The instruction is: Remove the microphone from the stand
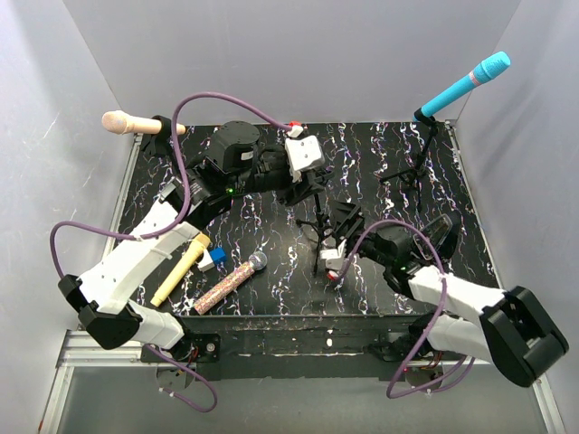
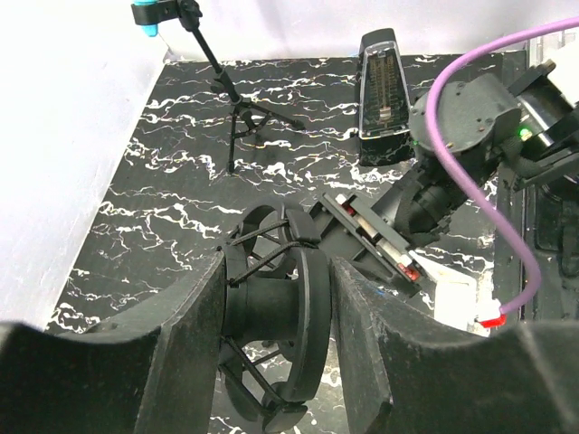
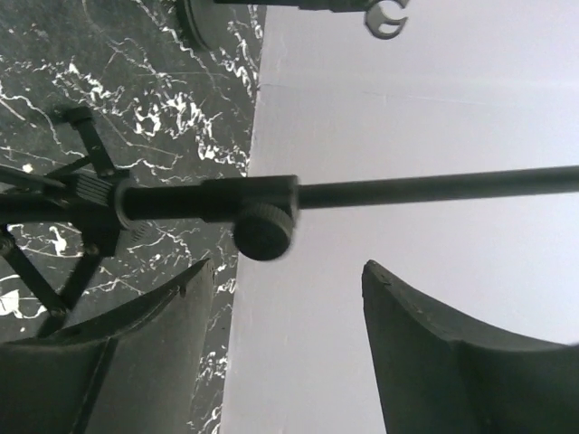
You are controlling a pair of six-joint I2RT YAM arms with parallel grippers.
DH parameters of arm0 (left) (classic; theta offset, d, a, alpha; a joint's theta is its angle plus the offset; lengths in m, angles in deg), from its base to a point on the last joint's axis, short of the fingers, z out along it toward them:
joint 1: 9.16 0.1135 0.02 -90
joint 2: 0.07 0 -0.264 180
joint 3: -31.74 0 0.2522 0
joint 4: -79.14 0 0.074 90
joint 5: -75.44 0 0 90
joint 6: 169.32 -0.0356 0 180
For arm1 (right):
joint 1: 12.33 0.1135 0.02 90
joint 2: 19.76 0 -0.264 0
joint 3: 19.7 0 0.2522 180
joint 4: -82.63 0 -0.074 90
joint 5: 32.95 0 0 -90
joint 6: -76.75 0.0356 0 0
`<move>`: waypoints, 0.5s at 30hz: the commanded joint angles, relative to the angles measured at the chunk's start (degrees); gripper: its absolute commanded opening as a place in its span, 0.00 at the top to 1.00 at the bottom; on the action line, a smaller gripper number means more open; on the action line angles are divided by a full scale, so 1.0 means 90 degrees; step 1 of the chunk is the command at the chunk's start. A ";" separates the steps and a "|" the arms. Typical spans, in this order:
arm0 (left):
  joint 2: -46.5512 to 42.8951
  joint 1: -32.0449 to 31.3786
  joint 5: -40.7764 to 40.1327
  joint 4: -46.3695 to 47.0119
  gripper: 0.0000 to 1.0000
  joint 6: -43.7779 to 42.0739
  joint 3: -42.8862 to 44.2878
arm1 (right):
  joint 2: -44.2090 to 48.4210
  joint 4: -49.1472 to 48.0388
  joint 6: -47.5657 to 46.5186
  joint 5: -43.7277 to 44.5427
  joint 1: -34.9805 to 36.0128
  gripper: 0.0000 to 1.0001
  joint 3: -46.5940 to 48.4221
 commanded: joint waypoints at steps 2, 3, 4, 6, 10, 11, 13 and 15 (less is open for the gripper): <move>-0.0038 -0.0029 0.0039 0.0464 1.00 0.0132 0.0124 | 0.1117 0.1400 0.0499 -0.0129 -0.0002 0.26 0.0115; -0.0028 -0.0019 0.0068 0.0503 1.00 0.0141 0.0075 | 0.1351 0.1925 0.0655 -0.0197 -0.0002 0.25 0.0212; -0.0028 -0.0019 0.0107 0.0532 1.00 0.0142 0.0065 | 0.1547 0.2443 0.0773 -0.0266 -0.0002 0.24 0.0320; -0.0008 -0.0029 0.0282 0.0513 1.00 0.0074 0.0046 | 0.2015 0.3527 0.1143 -0.0403 0.0008 0.22 0.0554; -0.0105 -0.0078 0.1004 0.0221 1.00 -0.0833 -0.0237 | 0.2768 0.5228 0.2596 -0.0413 -0.0050 0.22 0.1149; -0.0154 -0.0078 0.1122 0.0114 1.00 -0.0999 -0.0325 | 0.2895 0.5463 0.2958 -0.0355 -0.0060 0.22 0.1296; -0.0164 -0.0088 0.1250 -0.0004 1.00 -0.1118 -0.0442 | 0.3081 0.5874 0.3904 -0.0150 -0.0070 0.22 0.1618; -0.0135 -0.0088 0.1357 -0.0160 1.00 -0.1273 -0.0501 | 0.3092 0.6332 0.4841 0.0055 -0.0070 0.22 0.2028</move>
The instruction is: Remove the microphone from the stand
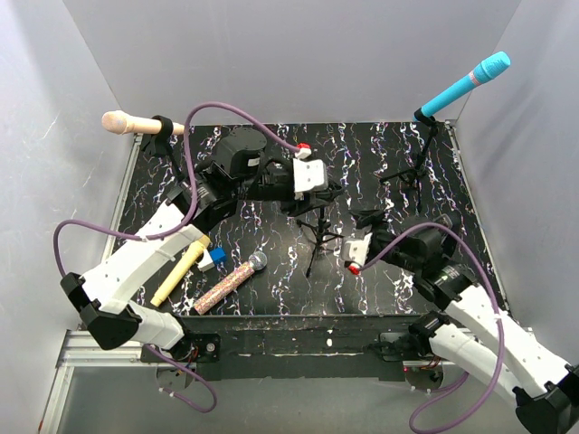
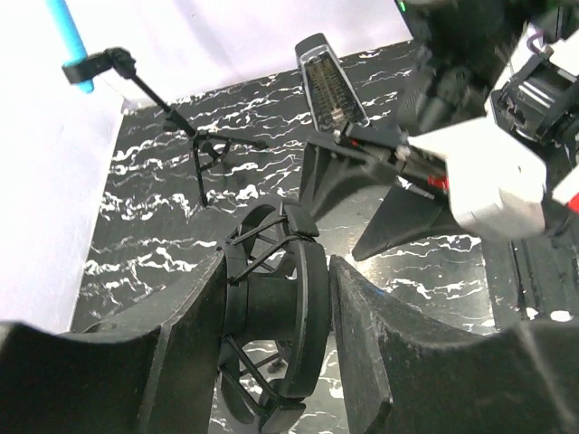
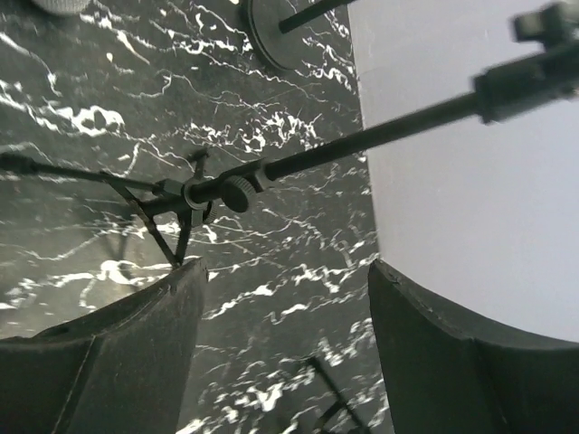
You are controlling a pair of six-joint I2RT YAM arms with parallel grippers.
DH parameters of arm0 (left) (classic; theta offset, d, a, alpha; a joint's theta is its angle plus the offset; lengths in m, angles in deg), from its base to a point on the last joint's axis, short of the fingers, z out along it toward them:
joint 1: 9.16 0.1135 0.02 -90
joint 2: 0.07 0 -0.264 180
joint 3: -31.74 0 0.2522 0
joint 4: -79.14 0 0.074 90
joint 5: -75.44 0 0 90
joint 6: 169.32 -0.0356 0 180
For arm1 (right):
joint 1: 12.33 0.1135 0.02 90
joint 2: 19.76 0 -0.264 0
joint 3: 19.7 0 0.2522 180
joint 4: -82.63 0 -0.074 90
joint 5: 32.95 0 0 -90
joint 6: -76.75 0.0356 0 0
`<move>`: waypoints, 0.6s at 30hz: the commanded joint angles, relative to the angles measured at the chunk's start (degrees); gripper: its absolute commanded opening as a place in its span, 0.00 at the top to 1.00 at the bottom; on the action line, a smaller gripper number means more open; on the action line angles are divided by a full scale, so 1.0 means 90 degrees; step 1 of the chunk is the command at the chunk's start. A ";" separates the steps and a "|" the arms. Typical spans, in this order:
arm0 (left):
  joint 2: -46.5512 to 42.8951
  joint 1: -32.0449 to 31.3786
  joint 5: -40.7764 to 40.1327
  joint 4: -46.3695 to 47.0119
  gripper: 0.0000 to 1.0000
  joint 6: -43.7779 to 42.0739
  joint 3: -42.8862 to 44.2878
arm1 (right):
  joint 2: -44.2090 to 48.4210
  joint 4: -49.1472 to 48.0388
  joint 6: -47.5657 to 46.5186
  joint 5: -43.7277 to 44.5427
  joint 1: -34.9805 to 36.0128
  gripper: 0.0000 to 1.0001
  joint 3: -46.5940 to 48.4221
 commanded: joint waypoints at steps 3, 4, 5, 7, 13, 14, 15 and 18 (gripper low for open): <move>-0.0108 -0.0022 0.0666 -0.0424 1.00 -0.0814 -0.0395 | 0.0027 0.2014 0.3503 0.0336 -0.0082 0.23 0.1441; -0.0099 -0.0022 0.0695 -0.0462 1.00 -0.0902 -0.0482 | -0.0022 0.2151 0.3749 0.0239 -0.0092 0.23 0.1578; -0.0098 -0.0022 0.0734 -0.0540 1.00 -0.1028 -0.0551 | -0.0080 0.2200 0.4003 0.0112 -0.0102 0.23 0.1725; -0.0098 -0.0022 0.0754 -0.0725 1.00 -0.1321 -0.0678 | -0.0198 0.2172 0.4463 -0.0103 -0.0131 0.23 0.1988; -0.0079 -0.0022 0.0754 -0.1634 1.00 -0.2172 -0.0883 | -0.0578 0.2201 0.5245 -0.0446 -0.0385 0.24 0.2975; -0.0079 -0.0022 0.0744 -0.1712 1.00 -0.2220 -0.0971 | -0.0618 0.2230 0.5333 -0.0465 -0.0424 0.24 0.3082; -0.0060 -0.0022 0.0773 -0.1761 1.00 -0.2279 -0.1029 | -0.0676 0.2269 0.5430 -0.0524 -0.0463 0.25 0.3190; 0.0038 -0.0022 0.0813 -0.1752 1.00 -0.2338 -0.1235 | -0.0765 0.2367 0.5509 -0.0826 -0.0541 0.25 0.3318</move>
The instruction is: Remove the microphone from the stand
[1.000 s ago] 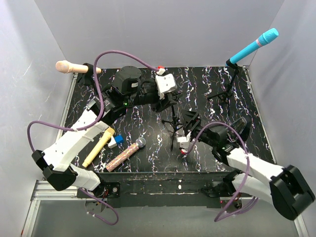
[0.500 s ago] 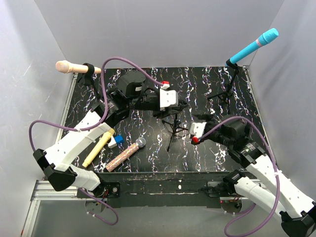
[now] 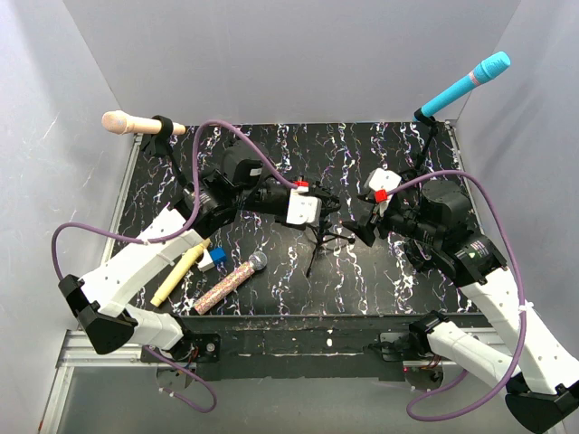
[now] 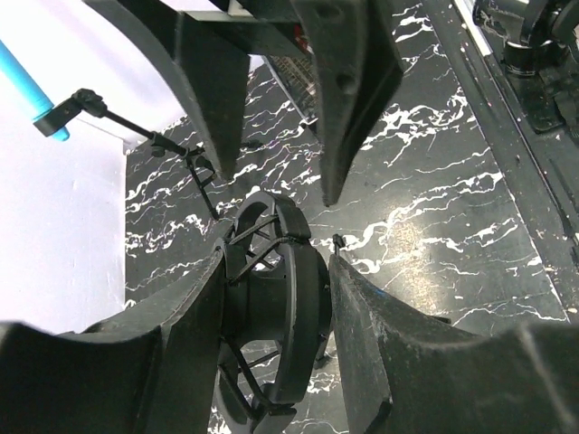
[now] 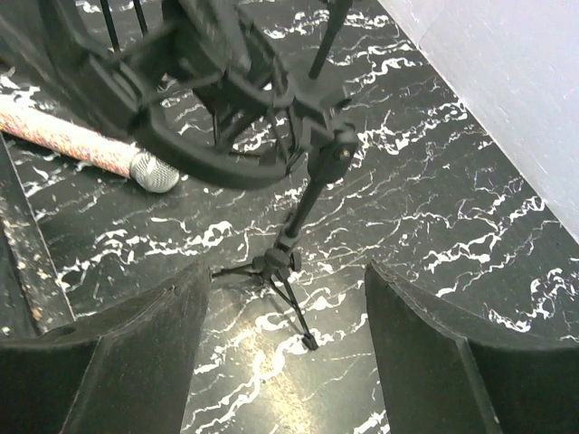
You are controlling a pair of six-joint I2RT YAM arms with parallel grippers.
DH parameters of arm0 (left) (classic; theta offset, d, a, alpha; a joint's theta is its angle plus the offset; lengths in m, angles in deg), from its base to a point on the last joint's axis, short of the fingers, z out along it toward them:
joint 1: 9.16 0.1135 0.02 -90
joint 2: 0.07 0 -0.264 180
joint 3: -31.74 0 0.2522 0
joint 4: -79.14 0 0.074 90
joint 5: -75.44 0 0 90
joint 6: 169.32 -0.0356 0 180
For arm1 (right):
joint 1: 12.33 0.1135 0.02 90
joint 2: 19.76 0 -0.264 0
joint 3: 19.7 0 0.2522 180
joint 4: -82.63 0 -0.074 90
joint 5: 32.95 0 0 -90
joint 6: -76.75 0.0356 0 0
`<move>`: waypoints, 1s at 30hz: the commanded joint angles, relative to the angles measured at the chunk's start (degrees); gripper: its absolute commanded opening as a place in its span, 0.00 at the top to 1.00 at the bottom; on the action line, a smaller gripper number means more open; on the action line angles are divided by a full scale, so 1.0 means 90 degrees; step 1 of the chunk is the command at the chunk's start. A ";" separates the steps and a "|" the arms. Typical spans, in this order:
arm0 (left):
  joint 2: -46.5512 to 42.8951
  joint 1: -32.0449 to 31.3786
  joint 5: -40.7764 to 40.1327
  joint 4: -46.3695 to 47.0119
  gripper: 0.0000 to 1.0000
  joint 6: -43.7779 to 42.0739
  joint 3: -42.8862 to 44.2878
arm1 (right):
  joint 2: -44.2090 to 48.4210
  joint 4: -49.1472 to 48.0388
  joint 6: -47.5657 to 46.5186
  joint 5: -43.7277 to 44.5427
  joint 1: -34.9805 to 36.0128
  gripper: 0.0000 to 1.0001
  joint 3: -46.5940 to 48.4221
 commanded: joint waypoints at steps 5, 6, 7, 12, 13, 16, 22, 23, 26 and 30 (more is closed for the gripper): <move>0.0388 0.0012 -0.0032 -0.1286 1.00 -0.0262 -0.0867 | 0.0037 0.0274 0.0594 -0.0724 -0.0180 0.25 0.0338; 0.0408 0.0012 -0.0062 -0.1237 1.00 -0.0243 -0.0945 | 0.0037 0.0352 0.0585 -0.0743 -0.0199 0.25 0.0357; 0.0457 0.0012 -0.0072 -0.1197 1.00 -0.0243 -0.0994 | 0.0037 0.0410 0.0575 -0.0772 -0.0219 0.25 0.0396; 0.0623 0.0012 -0.0072 -0.1060 1.00 -0.0213 -0.1151 | 0.0076 0.0411 0.0663 -0.0714 -0.0277 0.25 0.0426; 0.0633 0.0012 -0.0053 -0.1070 1.00 -0.0213 -0.1132 | 0.0086 0.0401 0.0682 -0.0704 -0.0287 0.25 0.0406; 0.0652 0.0012 -0.0042 -0.1060 0.87 -0.0145 -0.0986 | 0.0086 0.0343 0.0702 -0.0626 -0.0326 0.25 0.0270; 0.0419 0.0012 -0.0101 -0.0856 0.28 0.0099 -0.0565 | -0.0040 0.0557 0.0068 -0.1084 -0.0346 0.23 0.0113; 0.0350 0.0012 -0.0159 -0.0797 0.24 0.0099 -0.0546 | -0.0118 0.0635 0.0028 -0.1172 -0.0356 0.23 0.0152; 0.0135 0.0012 -0.0296 -0.0679 0.20 0.0070 -0.0438 | -0.0469 0.0879 -0.0254 -0.1553 -0.0346 0.22 0.0347; -0.0099 0.0012 -0.0482 -0.0757 0.18 0.0060 -0.0341 | -0.0763 0.0890 -0.0538 -0.1798 -0.0356 0.23 0.0426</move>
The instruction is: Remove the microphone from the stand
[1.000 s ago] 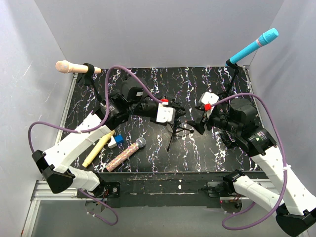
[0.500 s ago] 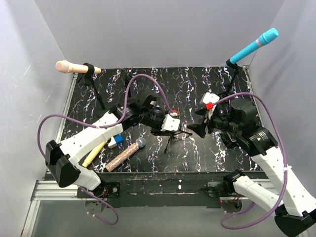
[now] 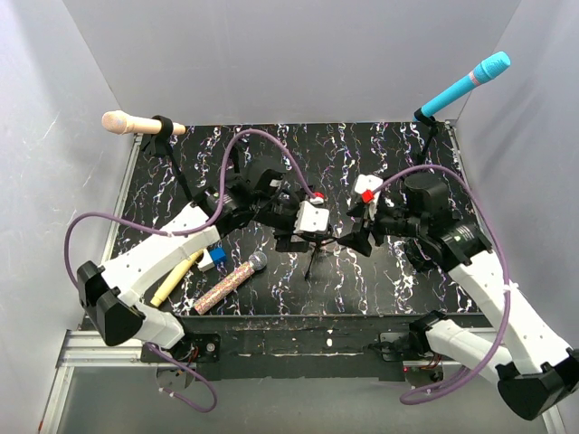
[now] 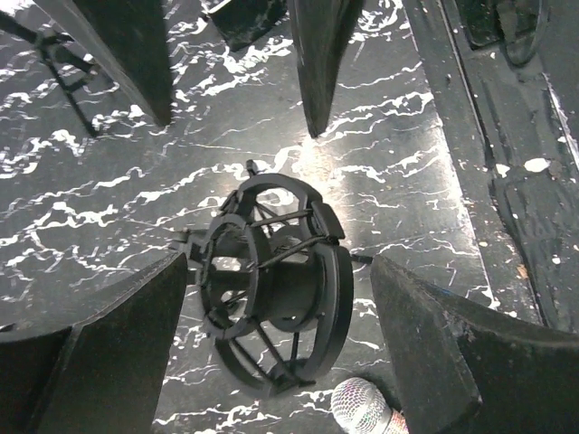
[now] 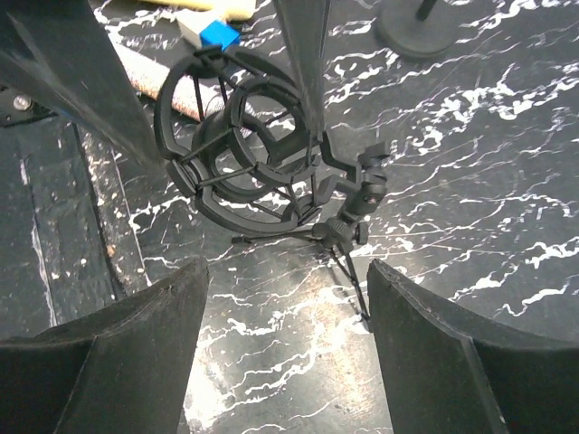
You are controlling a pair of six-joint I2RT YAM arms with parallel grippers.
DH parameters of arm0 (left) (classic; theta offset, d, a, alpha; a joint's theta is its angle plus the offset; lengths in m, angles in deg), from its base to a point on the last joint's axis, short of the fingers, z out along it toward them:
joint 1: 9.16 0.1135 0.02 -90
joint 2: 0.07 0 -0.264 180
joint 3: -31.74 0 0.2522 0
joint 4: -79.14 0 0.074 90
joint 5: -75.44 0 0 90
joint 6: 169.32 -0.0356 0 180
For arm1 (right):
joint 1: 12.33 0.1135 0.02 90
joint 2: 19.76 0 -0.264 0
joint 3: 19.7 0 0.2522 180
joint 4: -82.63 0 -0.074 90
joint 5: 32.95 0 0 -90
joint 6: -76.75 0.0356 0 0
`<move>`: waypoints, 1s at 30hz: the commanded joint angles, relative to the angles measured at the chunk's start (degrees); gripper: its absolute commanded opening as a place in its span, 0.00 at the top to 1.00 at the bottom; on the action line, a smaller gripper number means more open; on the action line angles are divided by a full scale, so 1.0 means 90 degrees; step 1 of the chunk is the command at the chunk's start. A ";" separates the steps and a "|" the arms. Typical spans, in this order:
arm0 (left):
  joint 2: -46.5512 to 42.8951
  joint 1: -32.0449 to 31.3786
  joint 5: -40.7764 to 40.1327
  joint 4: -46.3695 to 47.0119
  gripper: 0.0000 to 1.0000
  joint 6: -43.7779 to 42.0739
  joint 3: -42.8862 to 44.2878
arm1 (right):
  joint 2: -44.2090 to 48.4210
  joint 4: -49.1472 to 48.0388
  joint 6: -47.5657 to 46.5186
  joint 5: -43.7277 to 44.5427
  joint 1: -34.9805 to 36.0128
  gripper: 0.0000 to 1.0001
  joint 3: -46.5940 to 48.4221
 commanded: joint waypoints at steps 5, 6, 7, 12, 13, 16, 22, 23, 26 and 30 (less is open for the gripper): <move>-0.0788 0.0031 -0.0502 -0.0165 0.17 0.0058 0.0396 | -0.0546 -0.0066 -0.0761 -0.0351 -0.0030 0.22 0.0190; -0.0846 0.0022 -0.0600 -0.0205 0.17 0.0097 0.0405 | -0.0653 -0.0085 -0.0732 -0.0389 -0.0050 0.23 0.0209; -0.0914 0.0031 -0.0726 -0.0224 0.17 0.0136 0.0434 | -0.0751 -0.0085 -0.0722 -0.0495 -0.0127 0.22 0.0229; -0.1227 0.0022 -0.1137 -0.0049 0.17 0.0895 0.0581 | -0.1375 0.0285 -0.1004 -0.1238 -0.0430 0.23 0.0443; -0.1315 0.0041 -0.1157 0.0058 0.17 0.1081 0.0562 | -0.1502 0.0305 -0.1044 -0.1355 -0.0508 0.22 0.0463; -0.1685 0.0041 -0.1254 0.0409 0.17 0.1346 0.0163 | -0.1951 0.0111 -0.1084 -0.1638 -0.0830 0.22 0.0551; -0.1707 0.0109 -0.1859 0.0469 0.17 0.1192 -0.0034 | -0.3133 0.0792 -0.2379 -0.2682 -0.1163 0.23 0.1361; -0.1629 0.0129 -0.1967 0.0382 0.17 0.1084 0.0024 | -0.3260 0.0852 -0.2595 -0.2887 -0.1153 0.24 0.1410; -0.1132 0.0216 -0.2338 0.0040 0.18 0.0819 0.0521 | -0.3622 0.0804 -0.2773 -0.3600 -0.1163 0.24 0.1508; -0.0760 0.0353 -0.2456 -0.0010 0.18 0.0664 0.0913 | -0.3974 0.1066 -0.3396 -0.4051 -0.1085 0.26 0.1586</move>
